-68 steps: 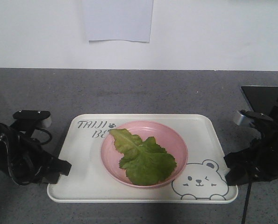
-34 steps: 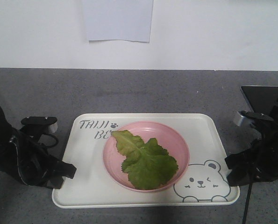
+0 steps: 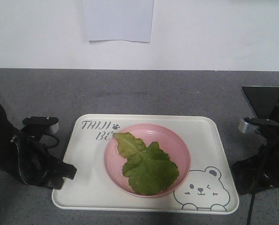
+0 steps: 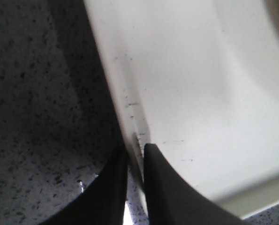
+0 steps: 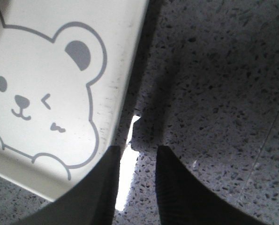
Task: Transfer vegetables to tray and serve
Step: 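Lower the tray onto the counter with both grippers, then open both grippers and raise them away from the tray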
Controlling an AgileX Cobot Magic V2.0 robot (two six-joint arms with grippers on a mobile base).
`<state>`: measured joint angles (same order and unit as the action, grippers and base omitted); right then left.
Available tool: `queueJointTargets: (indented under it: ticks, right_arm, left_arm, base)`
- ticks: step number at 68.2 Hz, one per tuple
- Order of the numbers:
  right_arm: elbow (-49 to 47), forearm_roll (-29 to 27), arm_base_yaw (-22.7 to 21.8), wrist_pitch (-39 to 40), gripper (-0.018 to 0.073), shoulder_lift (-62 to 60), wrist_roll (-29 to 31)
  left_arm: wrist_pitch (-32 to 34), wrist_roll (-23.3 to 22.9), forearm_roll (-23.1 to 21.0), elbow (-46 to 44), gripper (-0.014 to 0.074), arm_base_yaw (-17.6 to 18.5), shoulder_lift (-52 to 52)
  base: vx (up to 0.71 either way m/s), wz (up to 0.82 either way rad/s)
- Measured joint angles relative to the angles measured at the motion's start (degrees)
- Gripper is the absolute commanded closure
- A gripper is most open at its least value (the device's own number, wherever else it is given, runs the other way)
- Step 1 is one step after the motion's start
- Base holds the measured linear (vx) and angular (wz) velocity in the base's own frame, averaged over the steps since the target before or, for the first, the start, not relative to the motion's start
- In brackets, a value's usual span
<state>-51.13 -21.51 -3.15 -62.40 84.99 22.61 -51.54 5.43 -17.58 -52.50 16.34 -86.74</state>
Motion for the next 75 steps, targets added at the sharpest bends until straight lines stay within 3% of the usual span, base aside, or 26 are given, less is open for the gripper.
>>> queueJointTargets:
  ticks: [14, 22, 43, 55, 75]
  right_arm:
    - [0.0, 0.0, 0.0, 0.0, 0.0260, 0.0, -0.1]
    - [0.0, 0.0, 0.0, -0.1, 0.0260, -0.8, -0.1]
    - [0.0, 0.2, 0.0, -1.5, 0.0275, -11.5, -0.1]
    - [0.0, 2.0, 0.0, -2.5, 0.0293, -19.9, -0.4]
    - [0.0, 6.3, 0.0, -3.5, 0.0303, -36.1, -3.4]
  left_arm:
    - [-0.5, 0.4, 0.6, 0.0, 0.0253, 0.0, -0.2]
    - [-0.9, 0.5, 1.6, 0.0, 0.0188, 0.0, 1.0]
    - [-1.0, 0.5, 5.0, 0.1, 0.0185, 0.0, 14.0]
    - [-1.8, -0.6, 10.8, 0.3, 0.0185, 0.0, 24.9]
    - [-2.0, -7.9, 22.3, 8.2, 0.0185, 0.0, 40.7]
  base:
    - [0.00, 0.00]
    - [0.00, 0.00]
    - [0.00, 0.00]
    - [0.00, 0.00]
    - [0.00, 0.00]
